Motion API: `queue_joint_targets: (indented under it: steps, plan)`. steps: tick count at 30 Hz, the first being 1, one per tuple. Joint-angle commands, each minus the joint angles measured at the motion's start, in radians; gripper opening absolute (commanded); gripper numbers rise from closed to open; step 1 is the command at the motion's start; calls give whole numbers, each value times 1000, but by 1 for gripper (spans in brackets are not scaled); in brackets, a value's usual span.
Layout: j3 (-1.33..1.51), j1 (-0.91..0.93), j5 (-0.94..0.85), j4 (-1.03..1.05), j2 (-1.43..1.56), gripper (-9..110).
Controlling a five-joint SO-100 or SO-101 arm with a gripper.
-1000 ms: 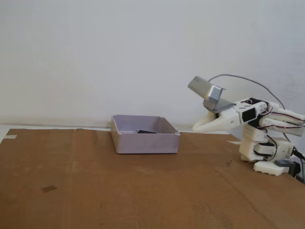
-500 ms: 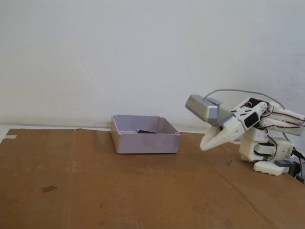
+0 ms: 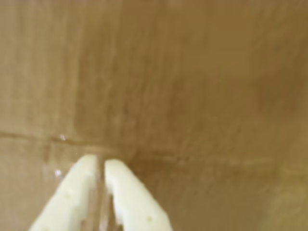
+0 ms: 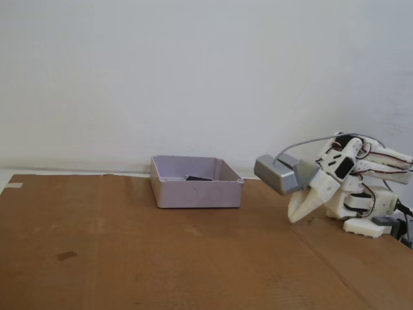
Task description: Grasp a block and put it in the box.
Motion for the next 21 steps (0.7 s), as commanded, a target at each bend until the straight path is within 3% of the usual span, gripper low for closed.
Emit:
queue_joint_targets:
  steps: [1, 21]
  plan:
    - [43, 5, 8, 74, 41, 0]
    - [43, 8, 60, 304, 41, 0]
